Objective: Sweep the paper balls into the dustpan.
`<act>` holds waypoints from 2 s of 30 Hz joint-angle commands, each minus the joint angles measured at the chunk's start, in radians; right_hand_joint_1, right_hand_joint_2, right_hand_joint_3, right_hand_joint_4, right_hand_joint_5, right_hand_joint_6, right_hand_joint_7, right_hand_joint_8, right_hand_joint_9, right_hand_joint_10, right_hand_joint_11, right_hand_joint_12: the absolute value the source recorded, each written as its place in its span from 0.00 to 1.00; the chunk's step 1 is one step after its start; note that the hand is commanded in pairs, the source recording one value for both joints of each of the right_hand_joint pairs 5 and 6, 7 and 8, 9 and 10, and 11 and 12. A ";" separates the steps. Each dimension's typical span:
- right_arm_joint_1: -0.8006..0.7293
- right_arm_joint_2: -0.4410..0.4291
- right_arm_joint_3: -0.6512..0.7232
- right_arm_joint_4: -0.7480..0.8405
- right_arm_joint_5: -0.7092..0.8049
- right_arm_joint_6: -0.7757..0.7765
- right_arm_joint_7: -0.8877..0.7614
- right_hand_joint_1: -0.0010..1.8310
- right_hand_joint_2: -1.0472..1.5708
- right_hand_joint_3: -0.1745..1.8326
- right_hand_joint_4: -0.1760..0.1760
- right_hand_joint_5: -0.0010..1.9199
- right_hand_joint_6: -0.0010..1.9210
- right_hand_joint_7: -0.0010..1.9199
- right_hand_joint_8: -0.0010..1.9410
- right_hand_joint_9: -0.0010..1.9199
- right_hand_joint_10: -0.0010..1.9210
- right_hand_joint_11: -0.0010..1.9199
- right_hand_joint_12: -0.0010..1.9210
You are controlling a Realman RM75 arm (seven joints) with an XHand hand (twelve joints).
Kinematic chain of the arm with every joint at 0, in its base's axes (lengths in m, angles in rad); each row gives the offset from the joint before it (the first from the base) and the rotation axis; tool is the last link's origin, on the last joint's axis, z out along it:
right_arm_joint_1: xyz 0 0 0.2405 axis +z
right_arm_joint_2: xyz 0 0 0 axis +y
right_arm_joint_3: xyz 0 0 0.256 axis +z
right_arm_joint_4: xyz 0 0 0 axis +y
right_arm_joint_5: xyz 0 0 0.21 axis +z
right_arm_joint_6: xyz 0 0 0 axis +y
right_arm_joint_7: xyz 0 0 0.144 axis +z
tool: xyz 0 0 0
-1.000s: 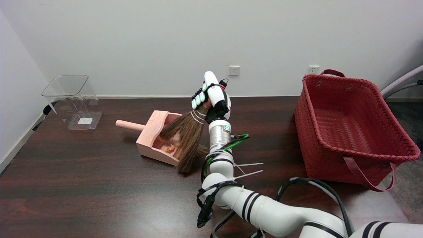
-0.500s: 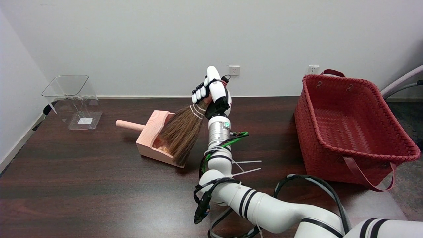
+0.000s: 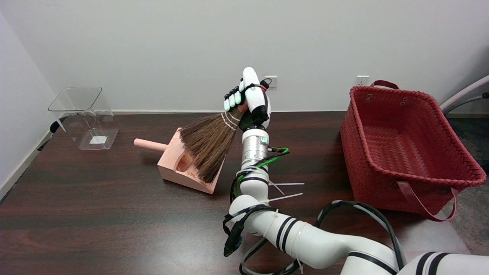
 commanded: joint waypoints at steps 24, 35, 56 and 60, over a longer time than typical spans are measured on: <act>-0.025 0.071 0.001 0.071 -0.119 0.042 -0.106 0.32 1.00 0.03 0.50 1.00 1.00 1.00 0.99 1.00 1.00 1.00 1.00; -0.086 0.110 -0.001 0.188 -0.153 0.031 -0.428 0.34 1.00 0.02 0.50 1.00 1.00 1.00 0.99 1.00 1.00 1.00 1.00; -0.134 0.251 0.010 0.451 -0.292 0.147 -0.932 0.39 1.00 0.12 0.50 1.00 1.00 1.00 0.99 1.00 1.00 1.00 1.00; -0.136 0.294 0.010 0.499 -0.311 0.188 -1.017 0.39 1.00 0.16 0.50 1.00 1.00 1.00 0.99 1.00 1.00 1.00 1.00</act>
